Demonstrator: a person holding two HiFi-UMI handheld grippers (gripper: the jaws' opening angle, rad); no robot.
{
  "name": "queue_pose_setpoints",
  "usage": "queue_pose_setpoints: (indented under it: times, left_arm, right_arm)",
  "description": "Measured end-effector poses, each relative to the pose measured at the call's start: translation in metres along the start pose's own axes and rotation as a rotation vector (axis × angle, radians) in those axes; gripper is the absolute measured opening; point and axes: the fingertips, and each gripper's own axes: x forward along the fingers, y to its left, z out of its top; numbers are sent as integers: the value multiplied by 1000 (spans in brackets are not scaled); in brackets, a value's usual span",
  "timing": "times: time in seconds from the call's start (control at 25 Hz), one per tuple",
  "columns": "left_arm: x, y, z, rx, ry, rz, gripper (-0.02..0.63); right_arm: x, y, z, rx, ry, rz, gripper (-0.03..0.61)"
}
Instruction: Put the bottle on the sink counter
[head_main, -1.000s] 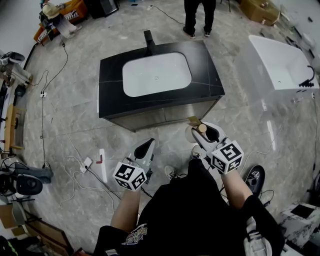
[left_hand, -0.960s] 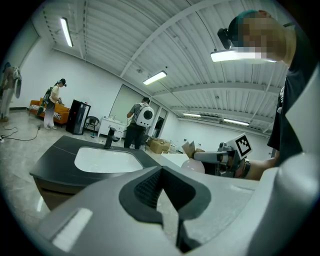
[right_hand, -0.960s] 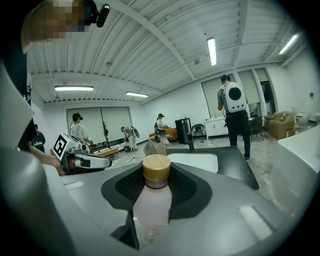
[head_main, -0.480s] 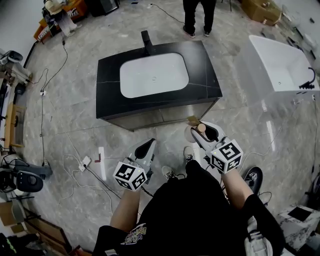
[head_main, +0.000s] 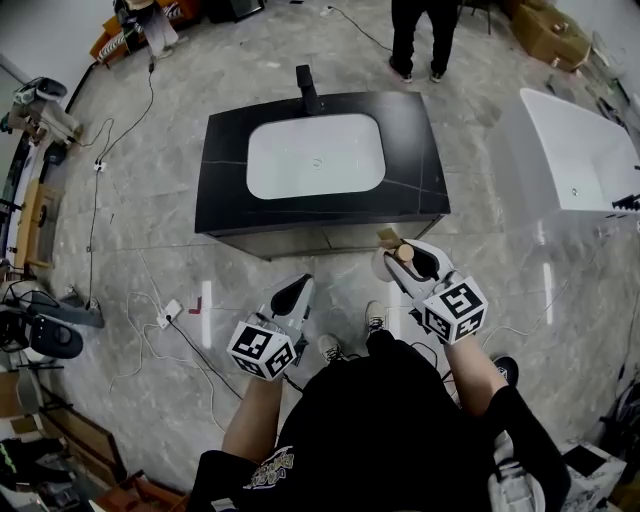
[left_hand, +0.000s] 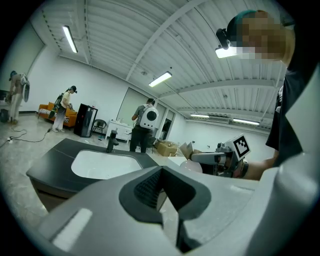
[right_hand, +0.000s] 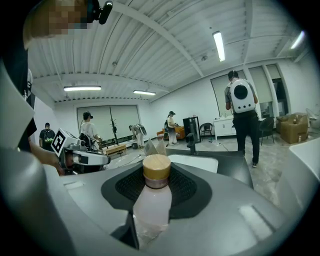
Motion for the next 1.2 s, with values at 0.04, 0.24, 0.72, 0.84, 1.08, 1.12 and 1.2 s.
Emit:
queue_pose_setpoints:
  times: [0.04,0.24,0.72,0.84,1.08,1.12,1.2]
  left_arm:
    - [2,-1,1,0,-2,9,2]
    - [11,-1,4,-1,-16,50,0]
    - [38,1,12,-23,-54,134,0]
    - [44,3,15,-25,-59,148,0]
    - [57,3,16,-20,-61,161,1]
    - [58,4,16,-20,-57,161,1]
    - [59,7,16,-20,-52,165,1]
  right_arm:
    - [1,-3,1,-3,1,8,161]
    - [6,-13,1,-10,8,55,161]
    - [20,-44,16,-38,19,136,161]
    - [24,-49,19,-43,23,153,161]
    - [31,-62,16,-49,32,174,161]
    - [31,-64,15,-46,33,173,161]
    - [32,-66,15,-37,34,171,161]
